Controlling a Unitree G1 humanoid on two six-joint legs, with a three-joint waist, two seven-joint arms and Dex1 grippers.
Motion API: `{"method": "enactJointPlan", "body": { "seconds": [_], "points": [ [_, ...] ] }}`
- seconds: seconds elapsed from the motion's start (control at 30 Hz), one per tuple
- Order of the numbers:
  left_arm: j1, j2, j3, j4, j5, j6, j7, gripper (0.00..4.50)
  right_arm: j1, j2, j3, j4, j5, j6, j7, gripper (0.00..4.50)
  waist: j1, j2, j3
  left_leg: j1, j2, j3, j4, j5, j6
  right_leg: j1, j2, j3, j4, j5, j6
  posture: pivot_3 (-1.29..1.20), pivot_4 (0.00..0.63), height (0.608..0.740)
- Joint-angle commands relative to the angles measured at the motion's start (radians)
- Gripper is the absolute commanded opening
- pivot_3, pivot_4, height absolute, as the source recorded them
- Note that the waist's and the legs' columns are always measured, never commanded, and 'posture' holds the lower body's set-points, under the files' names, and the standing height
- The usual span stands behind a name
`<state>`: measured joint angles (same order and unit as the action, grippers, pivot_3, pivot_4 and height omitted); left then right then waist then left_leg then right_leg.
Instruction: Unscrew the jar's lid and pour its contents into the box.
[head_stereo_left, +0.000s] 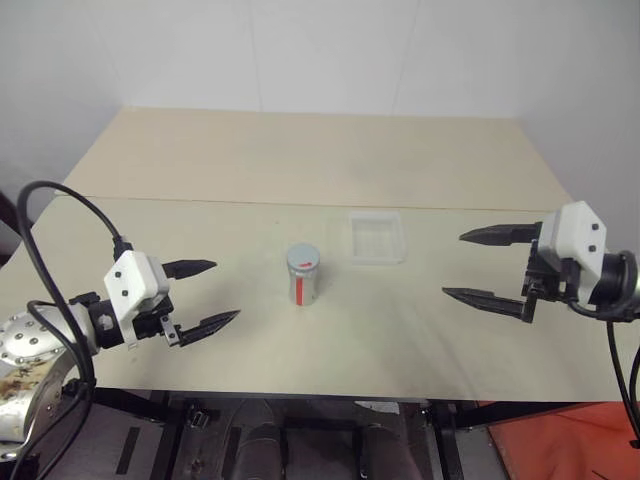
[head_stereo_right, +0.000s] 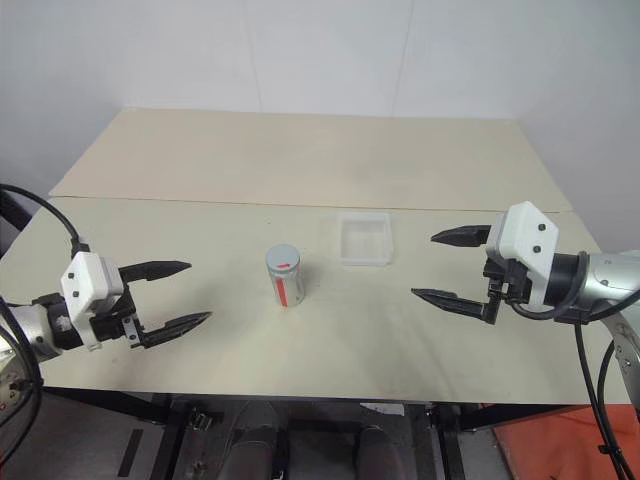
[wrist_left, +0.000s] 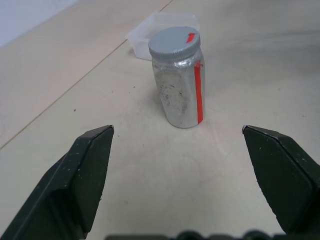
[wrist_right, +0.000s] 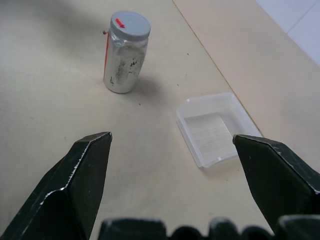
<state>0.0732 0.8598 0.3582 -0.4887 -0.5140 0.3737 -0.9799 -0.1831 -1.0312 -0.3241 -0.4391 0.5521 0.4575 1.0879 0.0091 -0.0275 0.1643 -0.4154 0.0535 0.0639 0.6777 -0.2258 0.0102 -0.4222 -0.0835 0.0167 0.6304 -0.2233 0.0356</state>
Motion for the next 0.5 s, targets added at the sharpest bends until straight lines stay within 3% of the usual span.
{"method": "enactJointPlan", "body": {
  "seconds": [0.03, 0.4, 0.5],
  "points": [
    [-0.002, -0.002, 0.024, -0.025, -0.004, -0.023, 0.010, 4.48, 0.001, -0.006, -0.008, -0.004, -0.011, -0.023, 0.001, 4.50, 0.000, 0.000, 0.000, 0.000, 0.000, 0.000, 0.000, 0.000, 0.000, 0.000, 0.000, 0.000, 0.000, 0.000, 0.000, 0.00, 0.150, 0.740],
    [0.012, -0.007, 0.020, -0.024, -0.002, -0.027, 0.014, 4.48, 0.053, -0.010, -0.008, -0.027, -0.038, -0.016, -0.004, 4.50, 0.000, 0.000, 0.000, 0.000, 0.000, 0.000, 0.000, 0.000, 0.000, 0.000, 0.000, 0.000, 0.000, 0.000, 0.000, 0.00, 0.150, 0.740],
    [0.000, -0.062, 0.000, -0.029, 0.030, -0.050, 0.088, 4.48, 0.087, -0.017, -0.006, -0.034, -0.065, -0.021, -0.007, 4.50, 0.002, 0.000, 0.000, 0.000, 0.000, 0.000, 0.000, 0.000, 0.000, 0.000, 0.000, 0.000, 0.000, 0.000, 0.000, 0.00, 0.150, 0.740]
  ]
}}
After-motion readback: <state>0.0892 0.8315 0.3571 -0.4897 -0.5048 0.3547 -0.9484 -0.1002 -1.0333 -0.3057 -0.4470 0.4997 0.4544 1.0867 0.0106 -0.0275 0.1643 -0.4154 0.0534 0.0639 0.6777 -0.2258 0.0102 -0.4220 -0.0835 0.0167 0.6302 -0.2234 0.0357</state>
